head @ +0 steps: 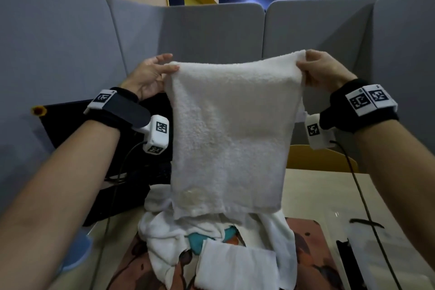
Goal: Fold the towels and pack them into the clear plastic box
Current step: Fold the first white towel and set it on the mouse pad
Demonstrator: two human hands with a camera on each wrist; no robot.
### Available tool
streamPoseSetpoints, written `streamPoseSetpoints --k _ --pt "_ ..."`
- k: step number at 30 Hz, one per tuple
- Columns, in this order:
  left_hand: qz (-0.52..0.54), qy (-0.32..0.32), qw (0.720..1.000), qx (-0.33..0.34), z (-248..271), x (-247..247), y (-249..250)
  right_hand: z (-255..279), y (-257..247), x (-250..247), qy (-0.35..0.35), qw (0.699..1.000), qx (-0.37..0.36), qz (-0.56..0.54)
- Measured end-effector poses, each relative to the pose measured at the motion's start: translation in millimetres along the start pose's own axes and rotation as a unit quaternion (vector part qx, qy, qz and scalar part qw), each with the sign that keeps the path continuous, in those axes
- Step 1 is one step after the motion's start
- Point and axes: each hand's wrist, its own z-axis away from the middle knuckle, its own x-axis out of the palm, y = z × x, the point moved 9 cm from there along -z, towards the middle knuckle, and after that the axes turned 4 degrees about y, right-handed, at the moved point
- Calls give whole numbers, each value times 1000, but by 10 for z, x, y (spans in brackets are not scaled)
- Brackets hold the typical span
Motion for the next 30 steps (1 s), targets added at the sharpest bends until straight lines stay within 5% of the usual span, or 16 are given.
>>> streamPoseSetpoints --k 3,6,12,30 --pt "-5 27 1000 -12 -51 -101 -77 -30 135 -122 30 993 26 115" --pt "-16 43 999 -26 -60 -152 -165 -16 235 -210 51 994 47 81" --pt "-25 71 997 16 -101 -189 -177 60 253 -103 -46 997 50 28" --pt "-197 113 960 161 -148 -217 27 -19 309 -233 94 992 -78 20"
